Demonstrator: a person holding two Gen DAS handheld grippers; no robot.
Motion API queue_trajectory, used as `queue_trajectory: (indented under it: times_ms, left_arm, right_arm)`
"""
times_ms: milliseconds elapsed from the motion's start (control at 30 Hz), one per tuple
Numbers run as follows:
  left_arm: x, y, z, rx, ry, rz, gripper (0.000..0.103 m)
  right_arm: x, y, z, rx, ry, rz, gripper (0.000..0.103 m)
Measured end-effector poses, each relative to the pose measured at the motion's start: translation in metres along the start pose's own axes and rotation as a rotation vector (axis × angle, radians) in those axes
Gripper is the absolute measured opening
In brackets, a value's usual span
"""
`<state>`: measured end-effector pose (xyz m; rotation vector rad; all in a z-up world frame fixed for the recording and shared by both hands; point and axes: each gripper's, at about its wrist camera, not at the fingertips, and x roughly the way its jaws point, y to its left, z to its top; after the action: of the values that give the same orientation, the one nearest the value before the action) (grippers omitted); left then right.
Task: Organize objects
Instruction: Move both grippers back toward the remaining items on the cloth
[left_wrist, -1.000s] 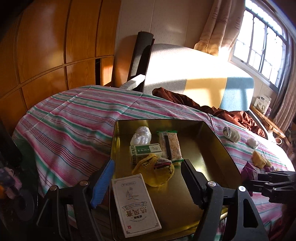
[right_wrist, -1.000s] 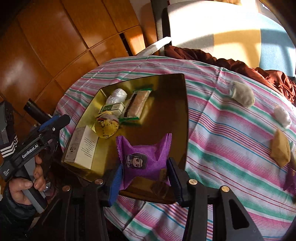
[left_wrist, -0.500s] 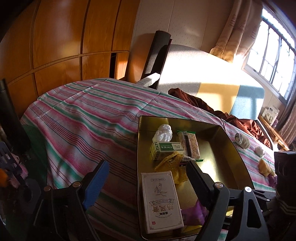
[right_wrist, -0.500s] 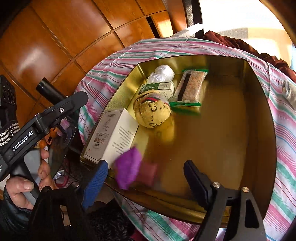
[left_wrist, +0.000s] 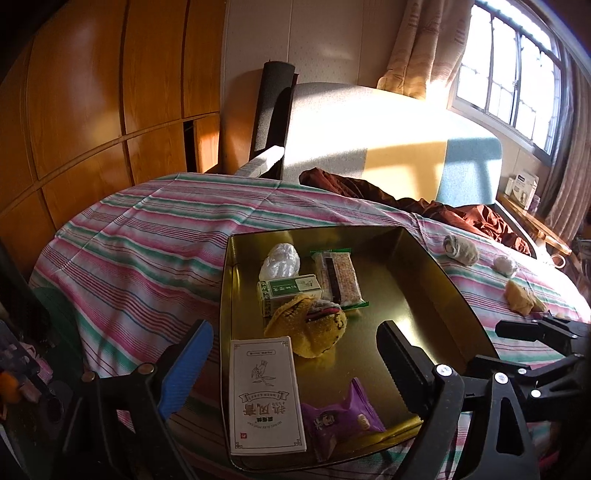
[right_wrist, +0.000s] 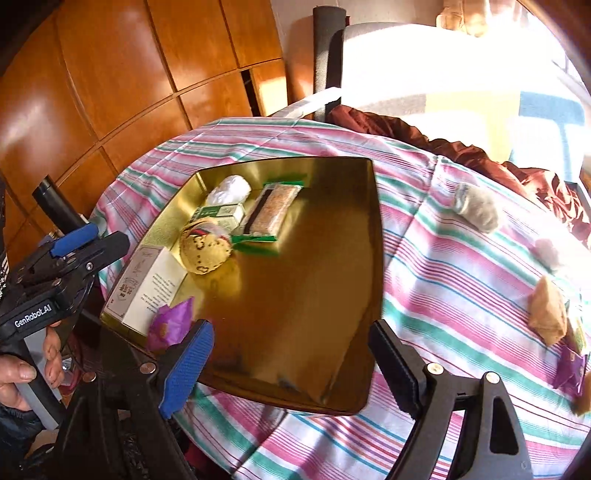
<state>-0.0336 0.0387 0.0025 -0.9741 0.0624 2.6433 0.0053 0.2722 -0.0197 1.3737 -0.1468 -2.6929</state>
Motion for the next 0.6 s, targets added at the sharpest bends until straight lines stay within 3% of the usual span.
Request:
queue_trajectory:
  times_ms: [333,600]
  left_arm:
    - [0.000,-0.045,0.006,0.101,0.021,-0.085,0.091]
    - [0.006,-0.084,0.008,0.169,0.034,-0.151,0.099]
  right_arm:
    - [-0.038,-0.103,-0.014,0.186,-0.048,-0.227,0.089]
    - [-0.083,-0.203,-0.034,0.345,-0.079,-0.463,0.089]
